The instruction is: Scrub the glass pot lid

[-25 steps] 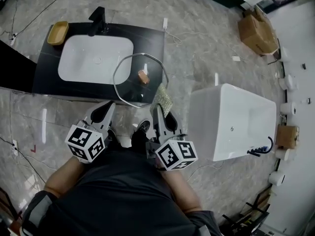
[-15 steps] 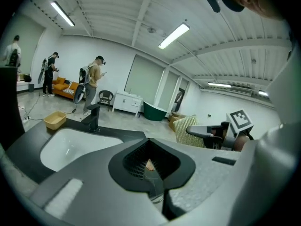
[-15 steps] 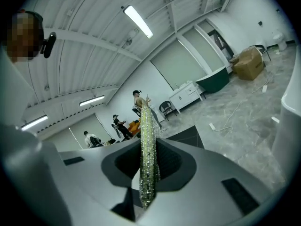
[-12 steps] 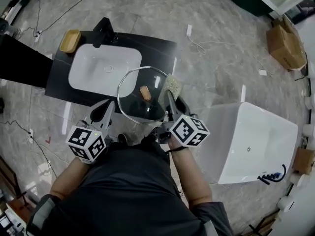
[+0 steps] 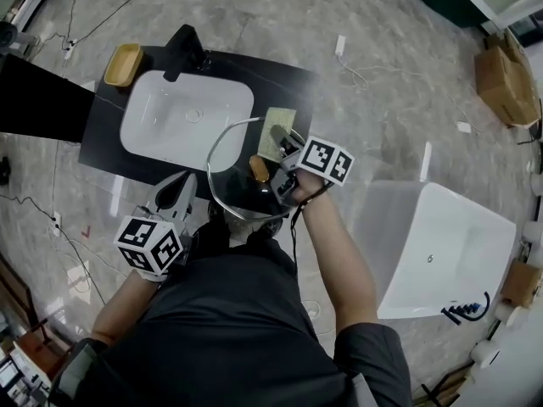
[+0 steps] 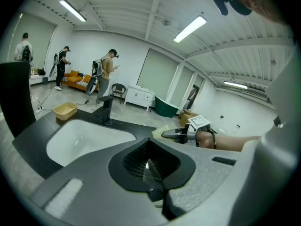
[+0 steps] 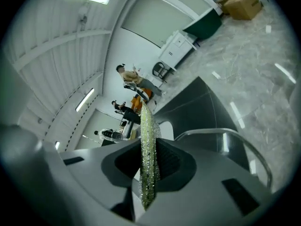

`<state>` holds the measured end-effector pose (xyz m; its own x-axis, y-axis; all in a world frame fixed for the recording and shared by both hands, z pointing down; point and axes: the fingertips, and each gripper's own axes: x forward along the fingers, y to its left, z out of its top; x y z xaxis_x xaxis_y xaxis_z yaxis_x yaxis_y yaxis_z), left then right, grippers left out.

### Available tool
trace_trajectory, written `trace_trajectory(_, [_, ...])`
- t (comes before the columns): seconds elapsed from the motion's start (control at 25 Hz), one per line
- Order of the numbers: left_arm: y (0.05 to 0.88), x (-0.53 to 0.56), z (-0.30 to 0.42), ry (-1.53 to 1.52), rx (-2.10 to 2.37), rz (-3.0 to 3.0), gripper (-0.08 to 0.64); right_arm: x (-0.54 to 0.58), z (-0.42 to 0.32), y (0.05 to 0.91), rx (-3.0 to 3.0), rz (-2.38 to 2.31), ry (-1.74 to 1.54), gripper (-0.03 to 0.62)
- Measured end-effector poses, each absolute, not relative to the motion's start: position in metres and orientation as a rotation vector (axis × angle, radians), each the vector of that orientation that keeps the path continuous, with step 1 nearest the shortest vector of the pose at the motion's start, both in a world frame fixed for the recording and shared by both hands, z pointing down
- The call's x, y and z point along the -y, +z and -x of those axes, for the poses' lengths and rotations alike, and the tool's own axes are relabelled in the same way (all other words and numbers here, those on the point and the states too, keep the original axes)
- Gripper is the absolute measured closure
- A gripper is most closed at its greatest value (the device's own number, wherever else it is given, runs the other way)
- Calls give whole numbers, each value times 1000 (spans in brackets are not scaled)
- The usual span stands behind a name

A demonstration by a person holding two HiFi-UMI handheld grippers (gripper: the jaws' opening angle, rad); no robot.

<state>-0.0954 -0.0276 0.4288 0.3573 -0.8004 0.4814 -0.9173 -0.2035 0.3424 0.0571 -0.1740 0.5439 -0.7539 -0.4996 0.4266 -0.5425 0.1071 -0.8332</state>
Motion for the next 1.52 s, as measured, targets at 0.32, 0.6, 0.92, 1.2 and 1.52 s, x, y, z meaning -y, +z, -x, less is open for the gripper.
trace_trajectory(0.32, [432,52,144,230,1480,-2019,560,191,-9,607,2012,-1006,1912,526])
trace_trajectory(0.6, [432,50,158,229,1545,-1970,560,191,10,624,1946,-881,1882,526])
trace_trajectory(0.92, [426,41,142,226,1577,-1954,560,183,-33,650,1874,-959,1922,526])
trace_trajectory(1.2, [427,44,106,240,1528,-1997,560,172,-99,657,1873,-1087,2000,526])
trace_trajectory(1.52, [423,47,59,280,1435,-2092,560,151,-155,659,1858,-1204,2016,526])
